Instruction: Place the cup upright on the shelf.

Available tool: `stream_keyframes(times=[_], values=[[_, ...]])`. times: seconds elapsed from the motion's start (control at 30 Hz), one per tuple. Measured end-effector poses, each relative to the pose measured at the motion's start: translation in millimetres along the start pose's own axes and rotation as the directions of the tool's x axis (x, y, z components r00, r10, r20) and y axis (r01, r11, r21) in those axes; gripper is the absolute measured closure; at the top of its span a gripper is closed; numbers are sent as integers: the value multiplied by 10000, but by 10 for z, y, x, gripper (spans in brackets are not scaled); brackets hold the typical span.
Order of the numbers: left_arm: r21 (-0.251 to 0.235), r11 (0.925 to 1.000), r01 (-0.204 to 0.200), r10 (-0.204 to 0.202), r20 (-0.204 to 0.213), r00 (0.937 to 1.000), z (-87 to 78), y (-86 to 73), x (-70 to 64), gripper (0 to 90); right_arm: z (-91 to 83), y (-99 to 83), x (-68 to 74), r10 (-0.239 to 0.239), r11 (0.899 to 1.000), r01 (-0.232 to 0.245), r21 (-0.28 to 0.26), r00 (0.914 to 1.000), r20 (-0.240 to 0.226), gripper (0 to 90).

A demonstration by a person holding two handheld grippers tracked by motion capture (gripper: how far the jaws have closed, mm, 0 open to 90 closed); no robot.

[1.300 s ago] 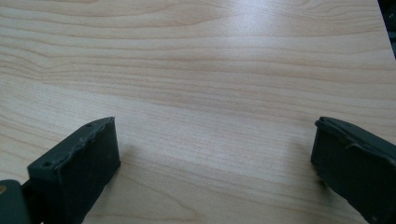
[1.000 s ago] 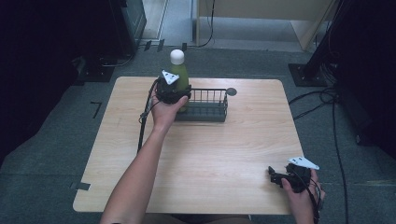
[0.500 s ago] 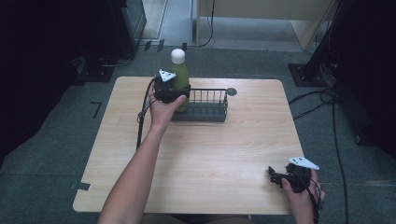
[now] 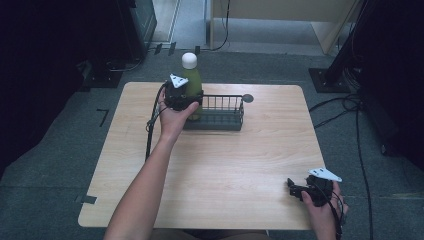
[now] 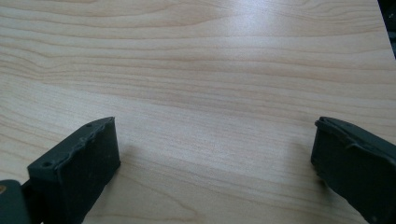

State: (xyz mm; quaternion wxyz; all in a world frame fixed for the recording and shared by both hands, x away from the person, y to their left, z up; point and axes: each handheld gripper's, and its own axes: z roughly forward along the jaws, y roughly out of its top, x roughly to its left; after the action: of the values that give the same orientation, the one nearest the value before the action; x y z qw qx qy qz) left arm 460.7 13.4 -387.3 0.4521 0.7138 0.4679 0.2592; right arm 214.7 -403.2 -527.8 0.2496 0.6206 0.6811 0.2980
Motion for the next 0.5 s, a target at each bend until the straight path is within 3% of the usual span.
stream_keyframes(times=[0.1, 0.2, 0.5], values=[[103, 9996, 254, -255, 112, 9996, -12, 4, 25, 135, 0, 0, -2, -24, 10000, 24, -10, 10000, -4, 4], [241, 9993, 269, -272, 125, 9996, -24, -6, 35, 79, 1, 0, -1, -19, 10000, 19, -10, 10000, 0, 4], [244, 9994, 262, -269, 286, 9992, -152, -35, 48, 33, 0, 0, 0, -4, 10000, 4, 1, 10000, -2, 4]])
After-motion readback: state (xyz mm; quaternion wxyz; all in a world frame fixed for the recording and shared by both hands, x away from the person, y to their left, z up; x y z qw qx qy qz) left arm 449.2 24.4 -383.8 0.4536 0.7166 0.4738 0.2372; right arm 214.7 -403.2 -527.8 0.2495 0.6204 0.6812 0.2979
